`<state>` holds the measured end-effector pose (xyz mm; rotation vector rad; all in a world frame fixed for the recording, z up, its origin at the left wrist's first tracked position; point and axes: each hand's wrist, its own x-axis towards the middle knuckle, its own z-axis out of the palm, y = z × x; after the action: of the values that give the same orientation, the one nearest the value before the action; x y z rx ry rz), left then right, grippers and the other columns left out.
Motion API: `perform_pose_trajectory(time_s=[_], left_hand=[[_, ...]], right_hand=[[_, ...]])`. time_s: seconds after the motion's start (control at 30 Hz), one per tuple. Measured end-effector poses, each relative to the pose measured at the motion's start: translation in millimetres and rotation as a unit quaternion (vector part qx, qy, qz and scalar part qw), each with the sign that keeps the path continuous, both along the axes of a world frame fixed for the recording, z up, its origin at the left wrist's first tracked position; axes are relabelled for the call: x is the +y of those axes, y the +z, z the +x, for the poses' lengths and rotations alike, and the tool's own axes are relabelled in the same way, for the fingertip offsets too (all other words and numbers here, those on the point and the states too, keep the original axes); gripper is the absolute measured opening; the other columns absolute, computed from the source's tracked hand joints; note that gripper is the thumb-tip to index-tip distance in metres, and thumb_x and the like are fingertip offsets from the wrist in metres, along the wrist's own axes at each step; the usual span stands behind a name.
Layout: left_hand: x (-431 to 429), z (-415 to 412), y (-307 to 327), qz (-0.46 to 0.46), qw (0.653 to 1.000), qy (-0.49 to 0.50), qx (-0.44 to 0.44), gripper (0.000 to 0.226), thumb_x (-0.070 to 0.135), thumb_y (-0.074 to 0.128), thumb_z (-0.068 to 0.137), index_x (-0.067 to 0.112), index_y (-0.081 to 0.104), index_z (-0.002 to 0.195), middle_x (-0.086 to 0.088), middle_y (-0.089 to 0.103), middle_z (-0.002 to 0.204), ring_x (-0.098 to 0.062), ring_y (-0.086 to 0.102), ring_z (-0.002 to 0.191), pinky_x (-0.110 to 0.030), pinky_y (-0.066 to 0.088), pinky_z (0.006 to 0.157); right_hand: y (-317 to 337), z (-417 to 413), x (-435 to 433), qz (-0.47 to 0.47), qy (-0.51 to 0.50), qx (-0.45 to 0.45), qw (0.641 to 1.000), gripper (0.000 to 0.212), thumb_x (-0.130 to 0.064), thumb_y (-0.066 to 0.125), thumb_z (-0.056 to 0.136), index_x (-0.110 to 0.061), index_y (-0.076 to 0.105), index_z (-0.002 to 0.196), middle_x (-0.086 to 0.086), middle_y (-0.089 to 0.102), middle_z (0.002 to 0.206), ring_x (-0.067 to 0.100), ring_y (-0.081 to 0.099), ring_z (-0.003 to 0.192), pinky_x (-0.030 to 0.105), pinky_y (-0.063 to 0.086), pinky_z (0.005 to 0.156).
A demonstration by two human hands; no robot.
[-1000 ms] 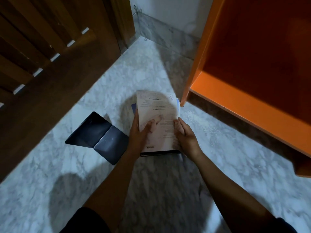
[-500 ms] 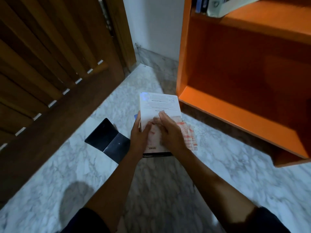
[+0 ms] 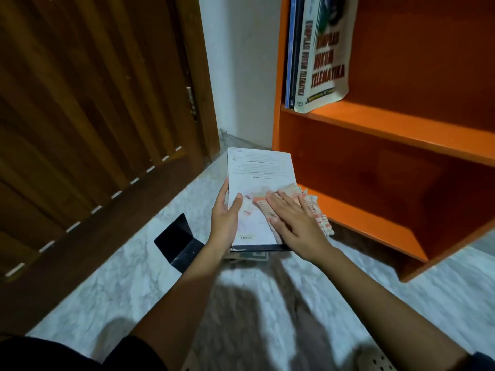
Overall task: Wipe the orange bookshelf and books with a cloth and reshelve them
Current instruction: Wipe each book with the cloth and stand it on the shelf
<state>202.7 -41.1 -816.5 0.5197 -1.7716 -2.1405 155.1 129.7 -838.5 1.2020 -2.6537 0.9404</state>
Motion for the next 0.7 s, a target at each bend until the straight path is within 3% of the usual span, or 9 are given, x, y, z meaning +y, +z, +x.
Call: perform_pose_trajectory(time_s=[0.13, 0.3, 0.37, 0.43, 0.5, 0.57, 0.7], left_hand=[[5, 14, 12, -0.017, 0.999, -0.034, 0.014, 0.039, 0.016, 0.050, 0.096, 0.036, 0.043, 0.129, 0.000, 0.059, 0.126, -0.012, 0.069, 0.091, -0.022, 0.056, 0.068], [10, 25, 19, -0.042, 0.997, -0.051, 0.029, 0.038, 0.015, 0.048, 0.097, 0.042, 0.045, 0.123, 0.000, 0.058, 0.130, -0.014, 0.064, 0.106, -0.026, 0.055, 0.083], [9, 28, 23, -0.045, 0.997, -0.047, 0.033, 0.040, 0.013, 0.048, 0.097, 0.038, 0.044, 0.128, 0.003, 0.055, 0.131, -0.002, 0.061, 0.104, -0.015, 0.051, 0.080], [9, 30, 27, -0.072, 0.996, -0.040, 0.035, 0.044, 0.013, 0.048, 0.097, 0.029, 0.040, 0.137, 0.012, 0.047, 0.134, 0.006, 0.053, 0.113, -0.008, 0.044, 0.088], [9, 30, 29, -0.079, 0.995, -0.042, 0.039, 0.045, 0.016, 0.049, 0.097, 0.027, 0.039, 0.140, 0.012, 0.045, 0.138, -0.005, 0.046, 0.127, -0.022, 0.040, 0.105], [10, 30, 31, -0.068, 0.996, -0.040, 0.038, 0.044, 0.017, 0.049, 0.097, 0.031, 0.041, 0.138, 0.010, 0.048, 0.138, -0.012, 0.046, 0.129, -0.038, 0.038, 0.109], [10, 27, 37, -0.054, 0.997, -0.036, 0.045, 0.044, 0.016, 0.049, 0.097, 0.030, 0.042, 0.138, 0.006, 0.048, 0.140, -0.015, 0.048, 0.128, -0.041, 0.040, 0.107]], right_hand=[[11, 7, 3, 0.067, 0.026, 0.007, 0.997, 0.052, -0.049, 0.014, 0.098, -0.035, 0.012, 0.148, -0.025, 0.007, 0.152, -0.002, -0.006, 0.143, 0.035, -0.010, 0.117], [35, -1, -24, 0.015, 0.053, -0.008, 0.998, 0.047, -0.042, 0.019, 0.100, -0.041, 0.005, 0.145, -0.026, 0.002, 0.152, -0.003, -0.003, 0.143, 0.032, -0.001, 0.118], [46, -11, -37, -0.019, 0.053, -0.009, 0.998, 0.047, -0.037, 0.025, 0.101, -0.037, 0.015, 0.147, -0.020, 0.010, 0.155, 0.003, 0.006, 0.145, 0.032, 0.005, 0.117], [59, -23, -51, -0.085, 0.039, -0.023, 0.995, 0.043, -0.029, 0.036, 0.101, -0.029, 0.034, 0.145, -0.007, 0.028, 0.153, 0.010, 0.024, 0.140, 0.031, 0.021, 0.113], [72, -31, -62, -0.162, 0.017, -0.036, 0.986, 0.037, -0.020, 0.047, 0.099, -0.020, 0.050, 0.136, 0.001, 0.042, 0.139, 0.011, 0.038, 0.126, 0.025, 0.035, 0.103], [83, -36, -71, -0.225, -0.021, -0.040, 0.973, 0.032, -0.015, 0.056, 0.094, -0.015, 0.060, 0.126, 0.004, 0.050, 0.125, 0.006, 0.045, 0.111, 0.012, 0.039, 0.091], [91, -38, -78, -0.302, -0.095, -0.022, 0.948, 0.030, -0.015, 0.069, 0.085, -0.010, 0.068, 0.114, 0.006, 0.063, 0.107, -0.002, 0.052, 0.091, 0.005, 0.042, 0.077]])
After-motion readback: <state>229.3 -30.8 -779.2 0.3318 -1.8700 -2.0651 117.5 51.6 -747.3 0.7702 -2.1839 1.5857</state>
